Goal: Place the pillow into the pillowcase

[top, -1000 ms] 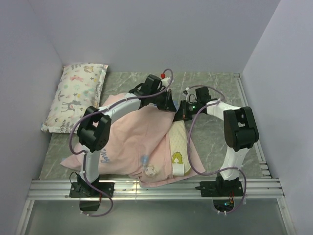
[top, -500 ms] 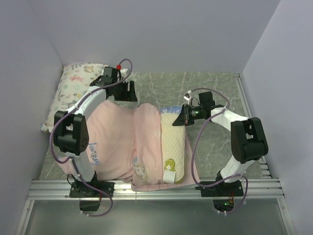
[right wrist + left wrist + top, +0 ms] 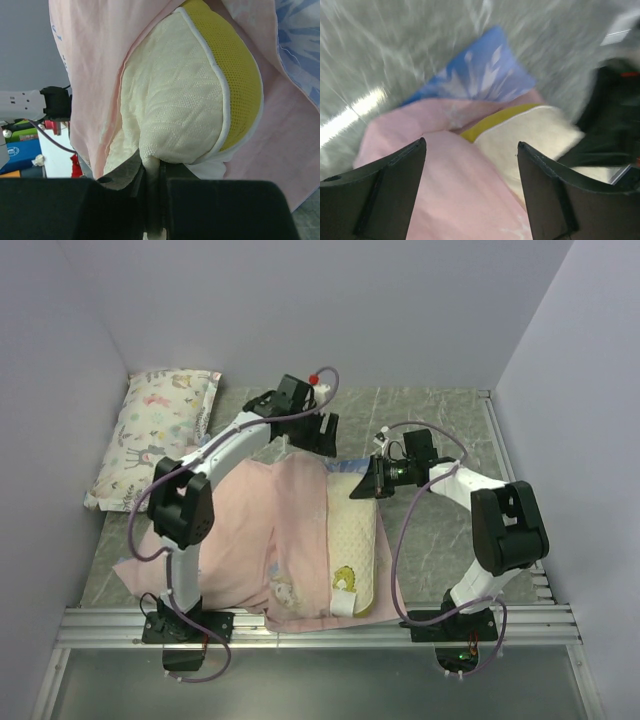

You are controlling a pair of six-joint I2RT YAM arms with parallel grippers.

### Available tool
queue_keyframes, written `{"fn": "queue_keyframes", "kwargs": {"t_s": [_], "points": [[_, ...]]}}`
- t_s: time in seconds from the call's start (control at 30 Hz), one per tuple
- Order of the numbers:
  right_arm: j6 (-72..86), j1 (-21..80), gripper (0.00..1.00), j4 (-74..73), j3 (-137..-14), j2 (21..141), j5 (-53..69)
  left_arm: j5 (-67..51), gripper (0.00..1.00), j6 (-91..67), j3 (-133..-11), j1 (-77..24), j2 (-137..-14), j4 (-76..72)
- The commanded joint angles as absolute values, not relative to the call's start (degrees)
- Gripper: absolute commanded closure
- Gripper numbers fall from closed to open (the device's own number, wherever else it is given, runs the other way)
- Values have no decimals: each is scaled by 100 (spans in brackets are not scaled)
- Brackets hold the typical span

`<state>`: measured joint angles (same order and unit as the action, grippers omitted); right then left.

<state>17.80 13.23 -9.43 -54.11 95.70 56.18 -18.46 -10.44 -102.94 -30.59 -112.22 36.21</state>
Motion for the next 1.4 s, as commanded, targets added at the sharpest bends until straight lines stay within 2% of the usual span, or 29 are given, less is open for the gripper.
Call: {"fn": "queue_keyframes", "kwargs": {"t_s": [0.0,0.07,0.17,0.27,0.3,0.37,0.4,0.53,0.7,0.77,0.93,1.03,1.13,1.23,1.27,1.33,1.37], "points": [[1907,1468,100,-686,-5335,9115,5985,-1704,21,-1432,-10029,-2936,-11619,4166],[1916,1476,100,-668,-5309,8992,6003,-1906,21,-1494,-9854,-2936,-11689,4070],[1864,1494,100,-651,-5274,8877,6038,-2126,32,-1678,-9835,-2936,-11882,4060],[1810,1520,100,-624,-5186,8824,6021,-2784,58,-1941,-9809,-2927,-11997,3886],[1811,1538,100,-537,-5159,8842,6003,-3421,79,-2221,-9765,-2883,-11962,3476],[1881,1573,100,-414,-5089,8946,5968,-4127,93,-2730,-9364,-2865,-11699,2738],[1916,1591,100,-222,-5071,8991,5950,-4392,100,-3429,-9186,-2865,-11585,1594],[2187,1635,100,183,-5202,9325,5880,-5149,100,-5173,-8885,-3032,-11460,-611],[2759,1652,100,1053,-5352,9466,5915,-5194,100,-7412,-8780,-3365,-11663,-2808],[2874,1679,100,1256,-5414,9440,5950,-5098,100,-7847,-8772,-3454,-11786,-3548],[2560,1670,100,1126,-5493,9291,5916,-4896,100,-8630,-8474,-3542,-11865,-4323],[2207,1495,100,739,-5537,9159,5740,-4904,99,-8500,-8324,-3498,-11804,-4149],[1978,1257,100,510,-5458,8992,5442,-5220,94,-7964,-8314,-3454,-11734,-3596],[1820,1160,83,177,-5501,9035,5116,-5309,88,-7831,-8044,-3393,-11532,-3629],[1724,1143,66,-303,-5572,9105,5080,-5282,87,-7657,-8007,-3349,-11479,-3569],[1600,942,46,-754,-5669,9001,4922,-5186,85,-7201,-8155,-3270,-11408,-2763],[1634,836,25,-1130,-5643,8922,4904,-5116,85,-6624,-8269,-3191,-11408,-2420]]}}
